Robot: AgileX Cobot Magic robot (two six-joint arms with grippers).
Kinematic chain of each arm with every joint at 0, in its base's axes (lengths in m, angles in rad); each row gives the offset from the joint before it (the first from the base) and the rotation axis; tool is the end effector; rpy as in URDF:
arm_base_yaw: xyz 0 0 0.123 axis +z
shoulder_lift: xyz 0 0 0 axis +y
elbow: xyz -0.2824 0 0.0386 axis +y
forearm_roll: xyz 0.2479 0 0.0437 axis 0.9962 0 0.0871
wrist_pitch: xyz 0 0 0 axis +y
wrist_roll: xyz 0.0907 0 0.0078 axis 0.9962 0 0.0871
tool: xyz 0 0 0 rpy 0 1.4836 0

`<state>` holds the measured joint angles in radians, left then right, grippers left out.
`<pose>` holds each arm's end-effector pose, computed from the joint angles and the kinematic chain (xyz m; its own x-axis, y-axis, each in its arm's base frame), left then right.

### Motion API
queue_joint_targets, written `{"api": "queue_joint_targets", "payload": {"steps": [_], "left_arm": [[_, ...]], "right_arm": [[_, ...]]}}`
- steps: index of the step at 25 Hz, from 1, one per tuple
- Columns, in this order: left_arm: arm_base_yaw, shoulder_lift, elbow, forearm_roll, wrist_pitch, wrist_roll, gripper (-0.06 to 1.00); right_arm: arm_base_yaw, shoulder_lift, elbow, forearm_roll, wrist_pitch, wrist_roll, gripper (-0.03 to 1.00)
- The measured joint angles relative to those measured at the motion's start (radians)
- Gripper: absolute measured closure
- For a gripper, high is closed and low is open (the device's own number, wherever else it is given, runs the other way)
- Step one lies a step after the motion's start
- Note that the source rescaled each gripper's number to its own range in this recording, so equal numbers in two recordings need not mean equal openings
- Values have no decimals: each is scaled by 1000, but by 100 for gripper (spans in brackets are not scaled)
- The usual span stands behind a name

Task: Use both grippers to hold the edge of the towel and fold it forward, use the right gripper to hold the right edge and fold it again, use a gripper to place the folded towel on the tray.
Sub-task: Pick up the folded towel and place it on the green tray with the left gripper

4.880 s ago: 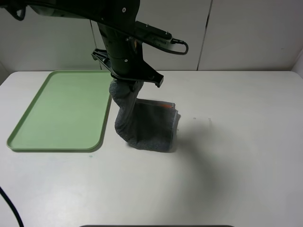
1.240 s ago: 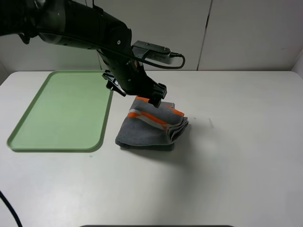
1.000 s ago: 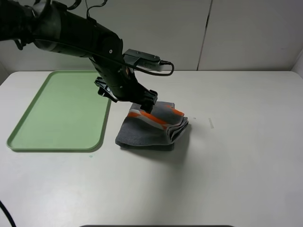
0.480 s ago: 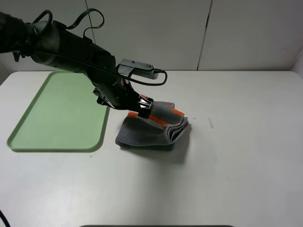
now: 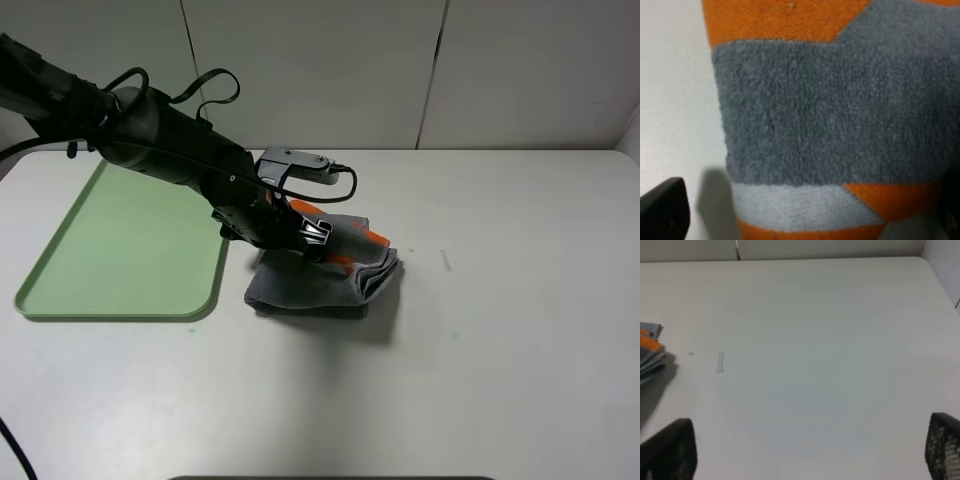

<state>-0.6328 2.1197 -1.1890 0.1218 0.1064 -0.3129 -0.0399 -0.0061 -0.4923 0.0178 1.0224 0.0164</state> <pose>0.3364 -0.2452 0.0970 -0.7550 0.3174 -0.5737 0.4496 0.8875 -0.1007 -0.0033 0.0015 0.2781 -0.4218 0.0425 -0.9057 0.0370 0.9989 0.0297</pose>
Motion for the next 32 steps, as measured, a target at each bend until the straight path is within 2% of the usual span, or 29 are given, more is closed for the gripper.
{"api": "queue_joint_targets", "payload": {"steps": [10, 15, 18, 24, 30, 32], "left_arm": [[0, 38, 0, -31, -68, 2, -6], [0, 41, 0, -36, -85, 3, 1], [0, 43, 0, -41, -91, 3, 10], [0, 43, 0, -51, -92, 1, 36], [-3, 43, -1, -58, -94, -1, 66], [-3, 43, -2, -59, -94, -1, 70]], "right_arm": [[0, 0, 0, 0, 0, 0, -3], [0, 0, 0, 0, 0, 0, -3], [0, 0, 0, 0, 0, 0, -3], [0, 0, 0, 0, 0, 0, -3], [0, 0, 0, 0, 0, 0, -3], [0, 0, 0, 0, 0, 0, -3]]}}
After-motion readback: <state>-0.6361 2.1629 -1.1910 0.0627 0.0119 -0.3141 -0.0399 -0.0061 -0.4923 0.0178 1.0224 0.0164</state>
